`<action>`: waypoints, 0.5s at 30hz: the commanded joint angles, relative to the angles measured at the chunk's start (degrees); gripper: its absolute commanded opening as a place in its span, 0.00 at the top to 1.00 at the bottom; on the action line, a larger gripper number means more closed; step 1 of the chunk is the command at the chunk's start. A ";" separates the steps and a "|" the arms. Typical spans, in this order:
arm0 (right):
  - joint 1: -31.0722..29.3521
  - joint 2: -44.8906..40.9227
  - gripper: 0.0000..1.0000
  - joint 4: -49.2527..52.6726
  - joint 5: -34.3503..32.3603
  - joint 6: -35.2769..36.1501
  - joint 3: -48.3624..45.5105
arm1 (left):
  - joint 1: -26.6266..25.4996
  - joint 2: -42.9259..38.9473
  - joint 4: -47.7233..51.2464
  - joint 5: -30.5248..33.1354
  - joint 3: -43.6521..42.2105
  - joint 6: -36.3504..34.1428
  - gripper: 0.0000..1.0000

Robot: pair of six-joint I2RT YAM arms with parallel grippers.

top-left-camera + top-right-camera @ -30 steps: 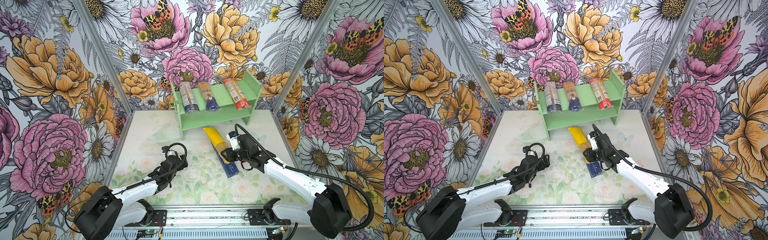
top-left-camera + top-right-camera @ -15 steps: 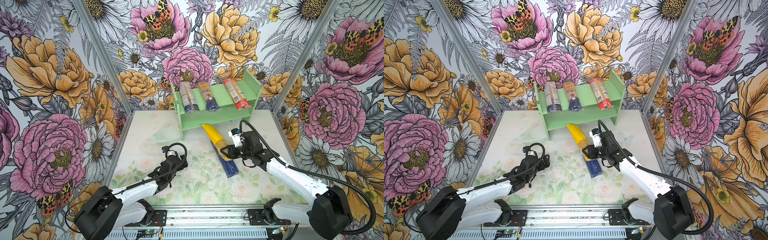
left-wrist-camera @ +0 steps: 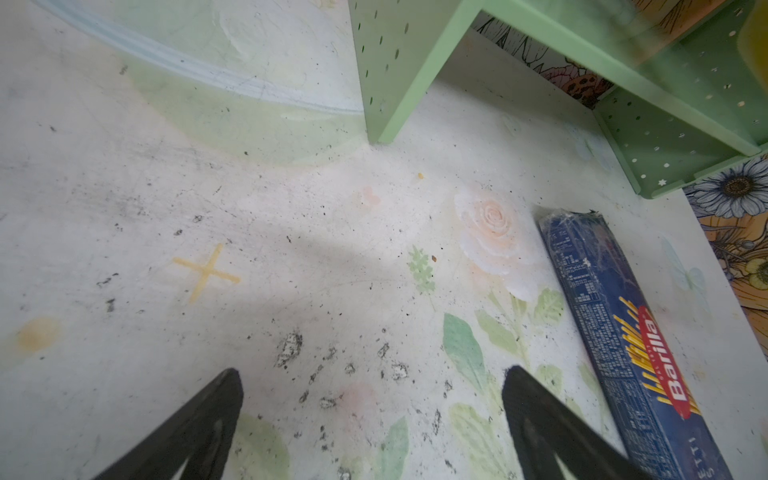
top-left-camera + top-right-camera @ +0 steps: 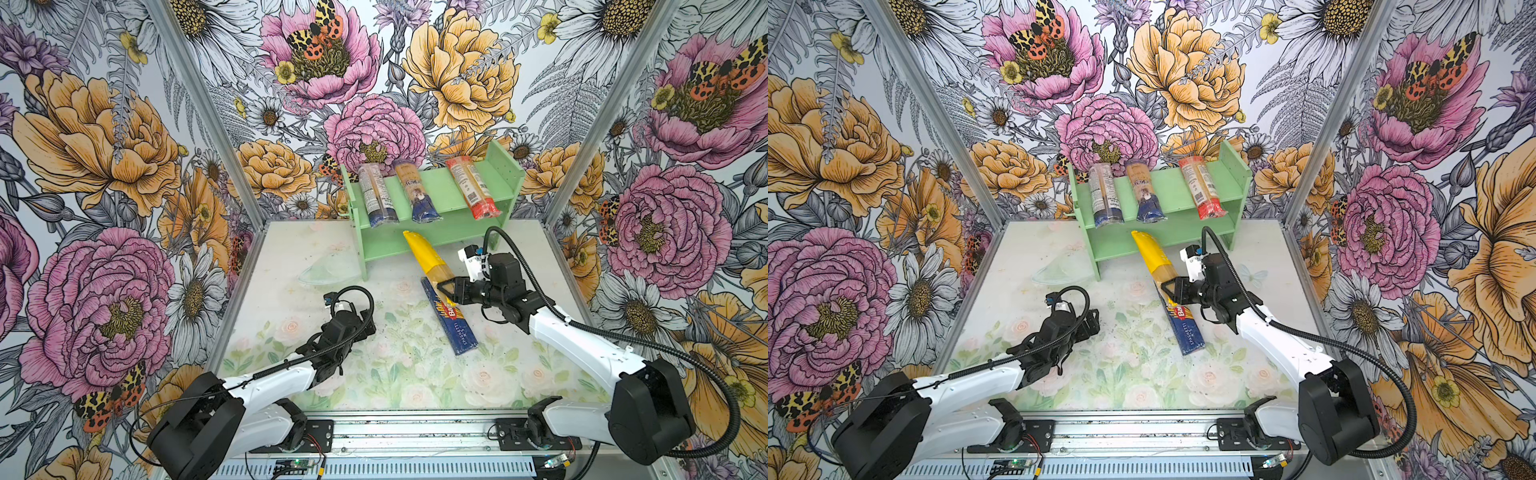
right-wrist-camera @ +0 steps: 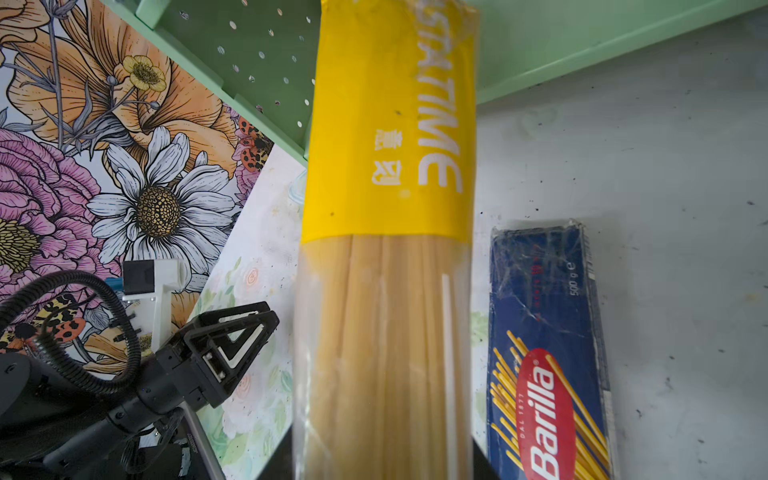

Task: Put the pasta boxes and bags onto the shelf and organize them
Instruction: 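Carry the upright yellow bag with the right gripper toward the shelf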

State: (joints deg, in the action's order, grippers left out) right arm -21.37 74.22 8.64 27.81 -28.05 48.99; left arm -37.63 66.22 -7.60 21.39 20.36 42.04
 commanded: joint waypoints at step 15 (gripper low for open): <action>0.78 6.12 1.00 -16.66 2.34 -1.96 9.62 | 0.36 -1.88 -0.54 -1.35 0.84 -0.21 0.01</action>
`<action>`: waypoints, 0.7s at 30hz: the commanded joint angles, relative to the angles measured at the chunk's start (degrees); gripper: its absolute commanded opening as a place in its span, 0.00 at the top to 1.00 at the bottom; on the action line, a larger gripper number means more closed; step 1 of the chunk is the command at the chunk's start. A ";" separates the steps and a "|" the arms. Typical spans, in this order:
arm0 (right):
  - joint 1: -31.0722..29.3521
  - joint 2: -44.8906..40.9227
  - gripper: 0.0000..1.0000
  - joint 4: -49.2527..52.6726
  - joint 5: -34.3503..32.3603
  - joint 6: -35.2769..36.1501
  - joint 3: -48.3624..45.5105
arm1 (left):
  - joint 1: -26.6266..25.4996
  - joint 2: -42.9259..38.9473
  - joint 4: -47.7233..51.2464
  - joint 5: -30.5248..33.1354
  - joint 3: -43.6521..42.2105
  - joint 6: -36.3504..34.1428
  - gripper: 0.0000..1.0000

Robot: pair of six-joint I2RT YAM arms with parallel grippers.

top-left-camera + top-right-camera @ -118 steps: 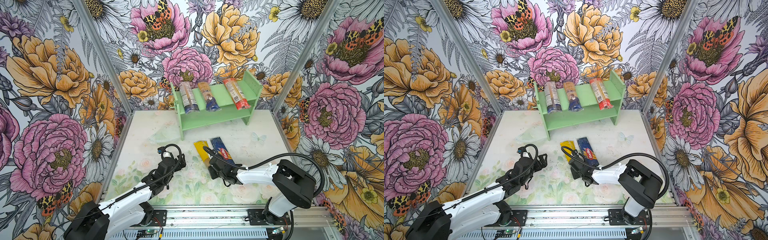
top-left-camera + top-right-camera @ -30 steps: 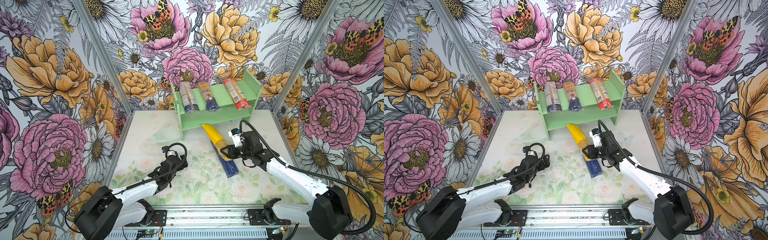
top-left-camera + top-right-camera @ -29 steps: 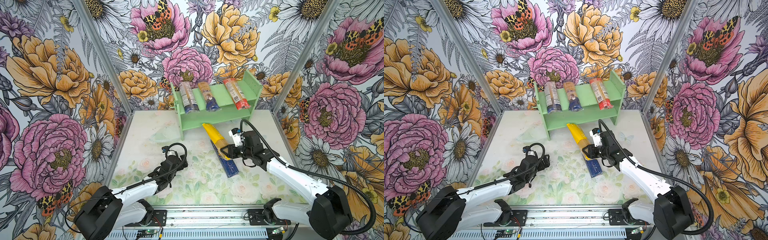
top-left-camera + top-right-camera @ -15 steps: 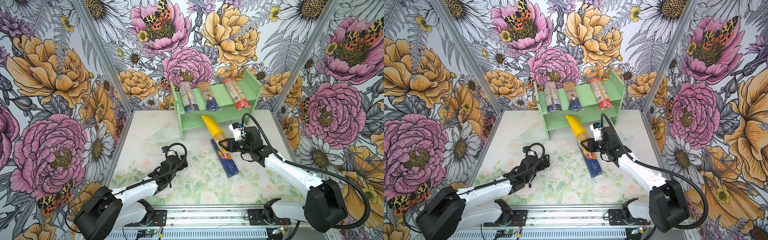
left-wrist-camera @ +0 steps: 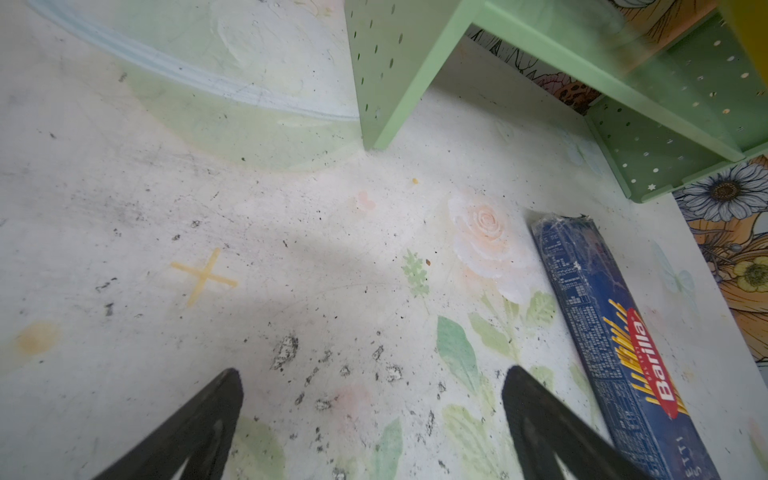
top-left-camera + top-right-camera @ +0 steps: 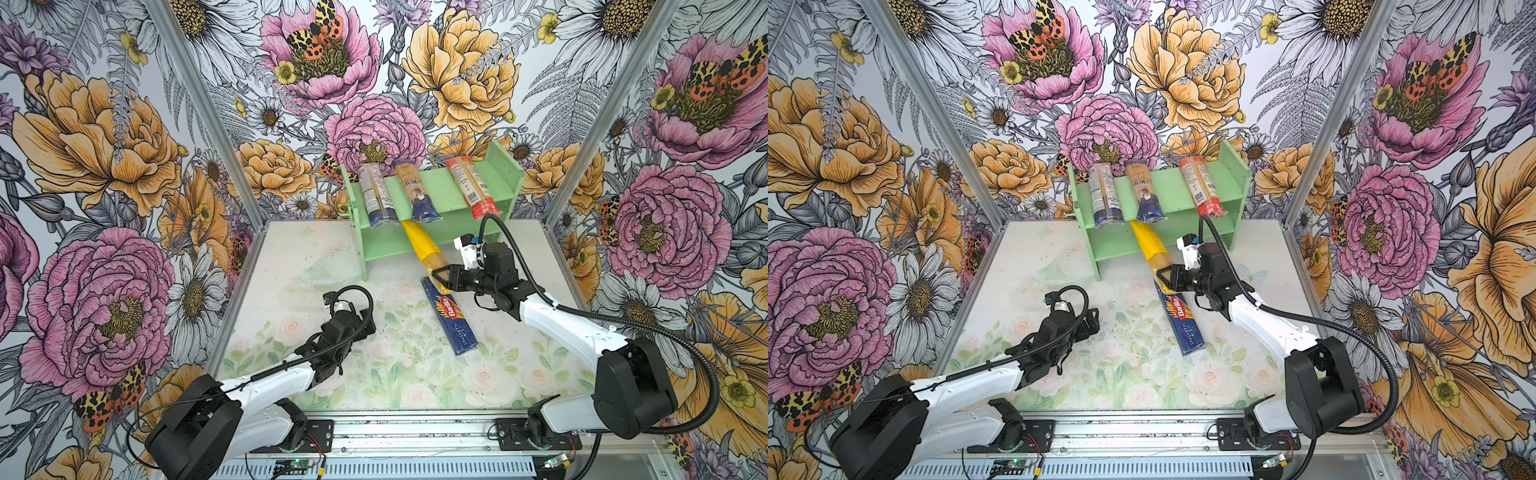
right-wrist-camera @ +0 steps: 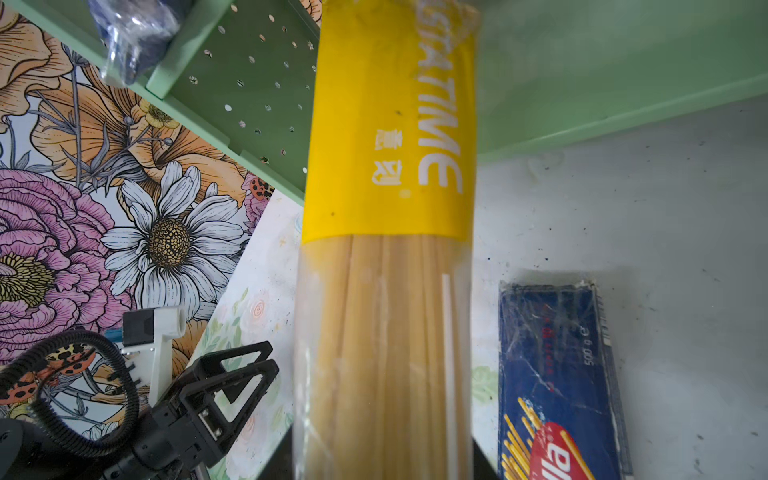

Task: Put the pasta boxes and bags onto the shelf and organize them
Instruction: 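Carry the upright yellow bag with the right gripper toward the shelf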

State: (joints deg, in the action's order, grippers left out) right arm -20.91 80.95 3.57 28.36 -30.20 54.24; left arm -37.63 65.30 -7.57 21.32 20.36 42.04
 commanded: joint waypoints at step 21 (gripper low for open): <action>0.14 7.81 1.00 -23.57 -1.04 -3.46 5.65 | 0.61 -1.28 -0.61 -1.36 0.88 -0.39 0.01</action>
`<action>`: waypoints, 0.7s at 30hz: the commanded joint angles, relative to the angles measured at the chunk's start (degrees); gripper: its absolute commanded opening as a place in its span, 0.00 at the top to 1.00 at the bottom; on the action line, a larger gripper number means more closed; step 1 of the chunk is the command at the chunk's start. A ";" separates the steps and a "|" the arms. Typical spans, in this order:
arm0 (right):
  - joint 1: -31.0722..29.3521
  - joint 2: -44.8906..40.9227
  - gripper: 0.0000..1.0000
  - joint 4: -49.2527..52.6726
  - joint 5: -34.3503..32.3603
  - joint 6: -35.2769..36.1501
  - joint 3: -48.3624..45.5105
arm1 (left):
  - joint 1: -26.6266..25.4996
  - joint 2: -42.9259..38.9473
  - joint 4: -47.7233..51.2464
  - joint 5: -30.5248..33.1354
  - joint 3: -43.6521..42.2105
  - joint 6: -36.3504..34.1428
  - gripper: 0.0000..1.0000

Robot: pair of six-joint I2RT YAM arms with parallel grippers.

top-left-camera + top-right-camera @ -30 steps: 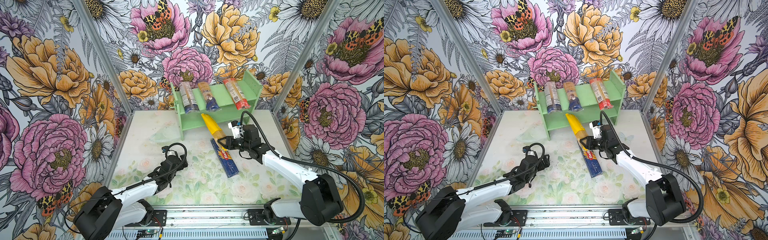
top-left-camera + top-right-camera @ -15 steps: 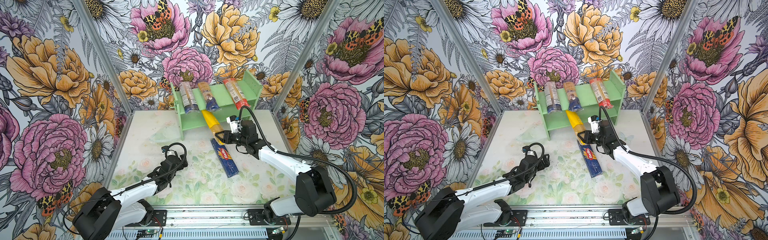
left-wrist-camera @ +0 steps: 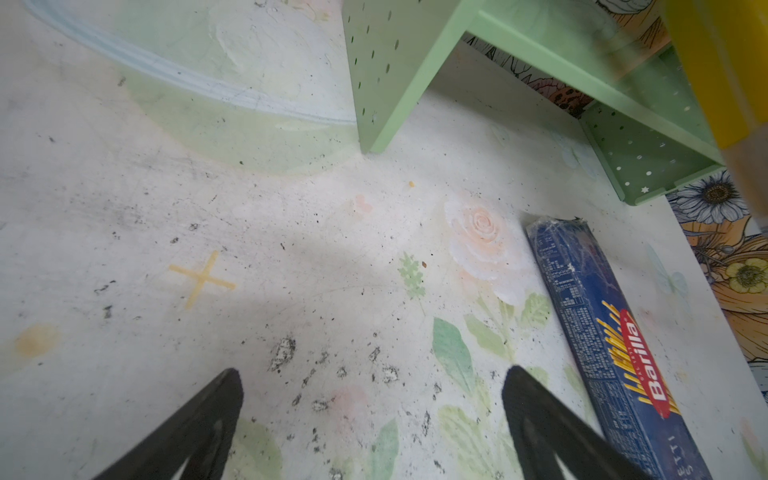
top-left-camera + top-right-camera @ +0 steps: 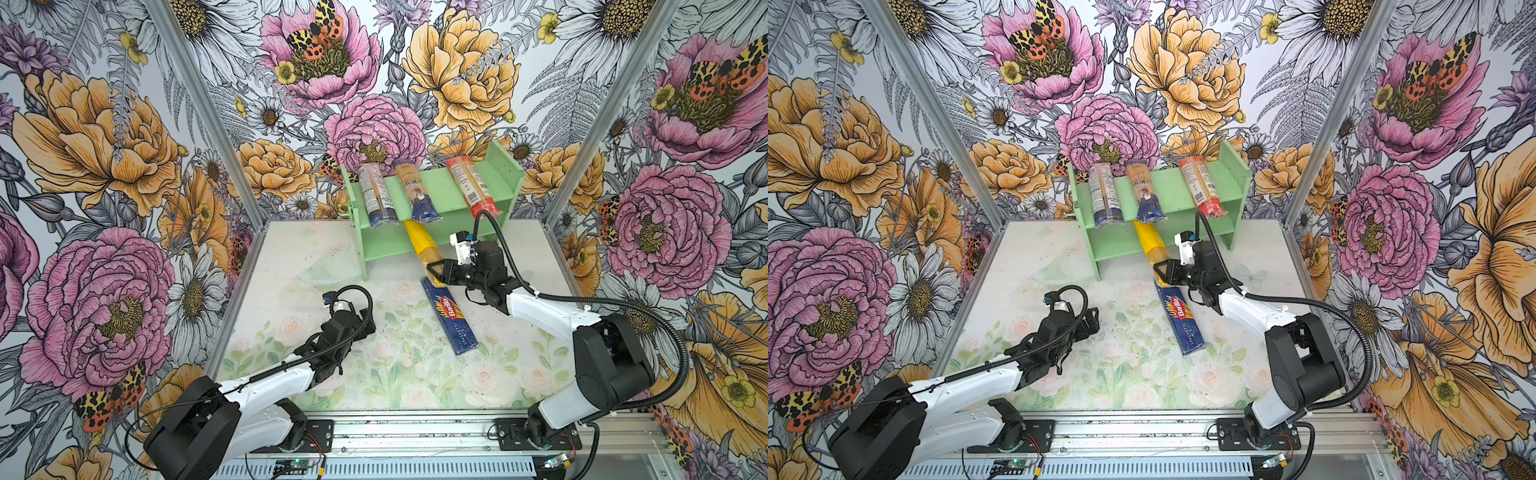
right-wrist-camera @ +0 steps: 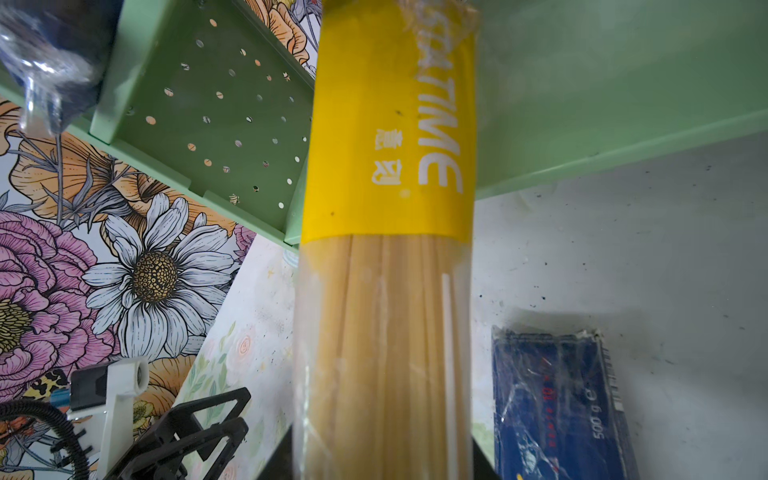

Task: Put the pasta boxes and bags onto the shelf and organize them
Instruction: 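Carry the upright yellow bag with the right gripper toward the shelf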

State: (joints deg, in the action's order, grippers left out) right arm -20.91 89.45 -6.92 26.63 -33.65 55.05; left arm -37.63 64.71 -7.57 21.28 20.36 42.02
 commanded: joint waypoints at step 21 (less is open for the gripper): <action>-1.81 6.37 1.00 -19.77 -1.06 -3.31 9.01 | 0.62 -0.94 -1.22 -1.59 0.40 -0.34 0.01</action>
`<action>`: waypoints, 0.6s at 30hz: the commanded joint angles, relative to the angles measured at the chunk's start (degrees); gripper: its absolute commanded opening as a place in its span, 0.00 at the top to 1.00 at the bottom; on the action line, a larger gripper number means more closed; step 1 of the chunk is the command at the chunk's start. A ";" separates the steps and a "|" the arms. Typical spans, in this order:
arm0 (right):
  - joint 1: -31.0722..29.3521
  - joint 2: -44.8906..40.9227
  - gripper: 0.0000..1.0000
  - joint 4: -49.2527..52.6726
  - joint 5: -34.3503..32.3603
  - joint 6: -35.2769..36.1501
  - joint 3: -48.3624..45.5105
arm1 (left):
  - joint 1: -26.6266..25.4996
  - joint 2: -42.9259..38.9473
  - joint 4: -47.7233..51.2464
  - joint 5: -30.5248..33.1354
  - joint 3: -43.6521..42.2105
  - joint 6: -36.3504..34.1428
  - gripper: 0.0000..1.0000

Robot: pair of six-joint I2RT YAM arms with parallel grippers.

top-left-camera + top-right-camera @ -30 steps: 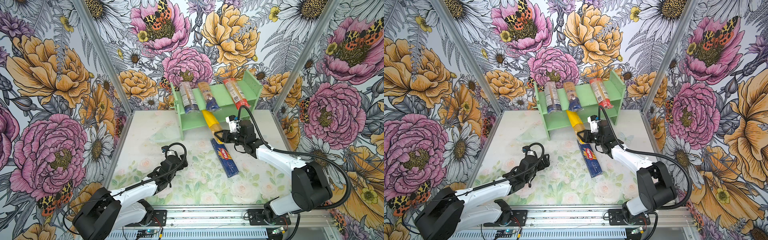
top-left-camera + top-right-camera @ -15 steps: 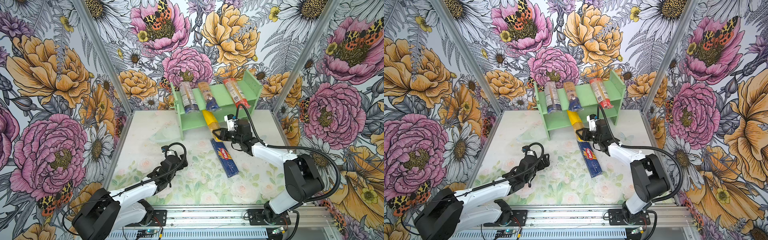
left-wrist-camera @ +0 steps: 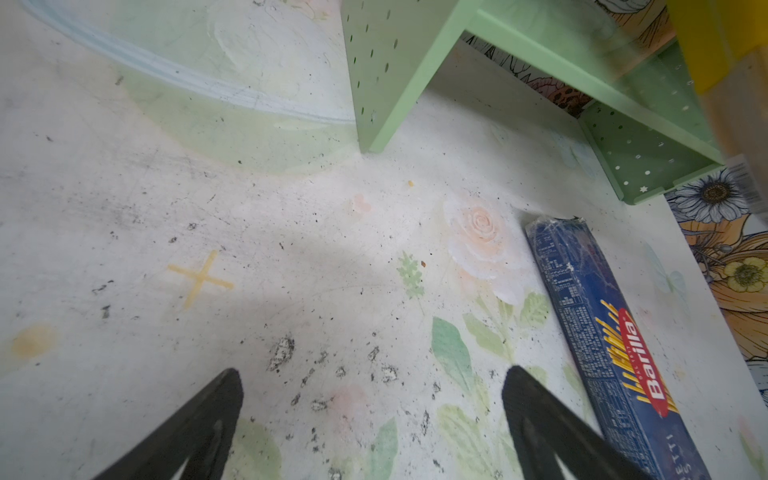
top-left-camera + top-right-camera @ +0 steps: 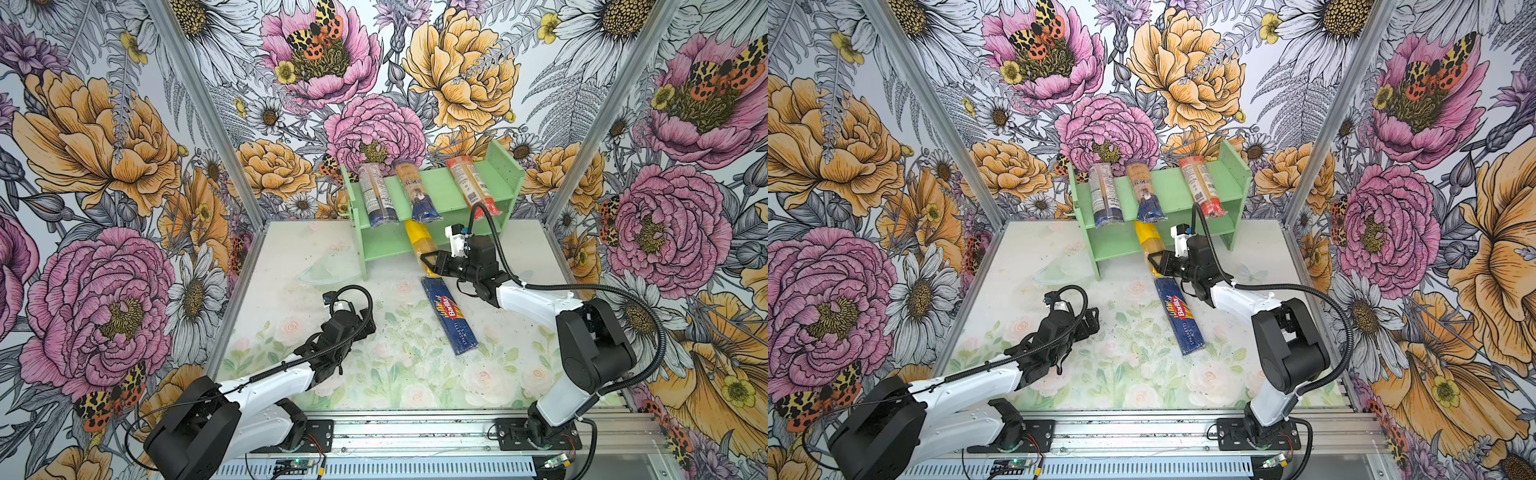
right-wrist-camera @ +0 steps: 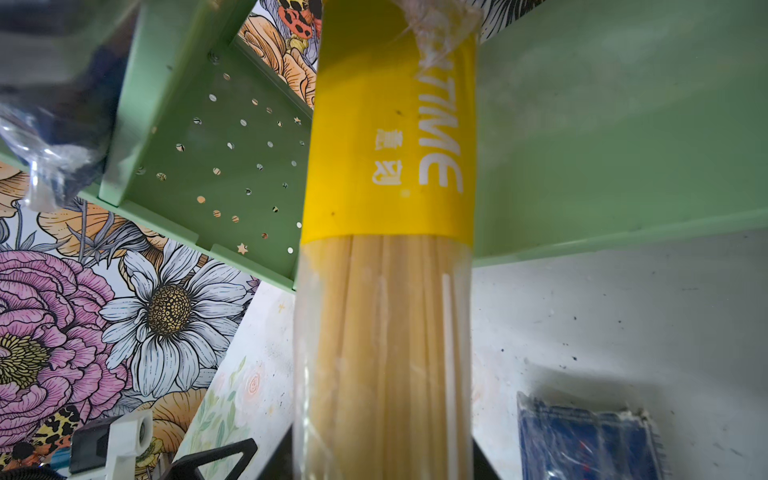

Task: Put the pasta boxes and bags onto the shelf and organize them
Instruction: 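Carry the upright yellow bag with the right gripper toward the shelf, then lower the yellow bag into the shelf's lower tier with the right gripper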

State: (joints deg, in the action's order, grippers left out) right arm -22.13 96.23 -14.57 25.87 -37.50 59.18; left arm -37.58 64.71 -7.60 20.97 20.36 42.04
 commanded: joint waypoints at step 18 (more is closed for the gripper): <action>-2.70 4.03 1.00 -15.92 -3.68 -2.14 7.97 | 0.73 -4.06 -2.25 -1.37 -2.20 -0.37 0.01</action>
State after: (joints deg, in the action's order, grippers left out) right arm -24.12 100.99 -19.05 23.35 -39.97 62.94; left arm -37.52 61.47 -8.10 20.93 19.27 42.04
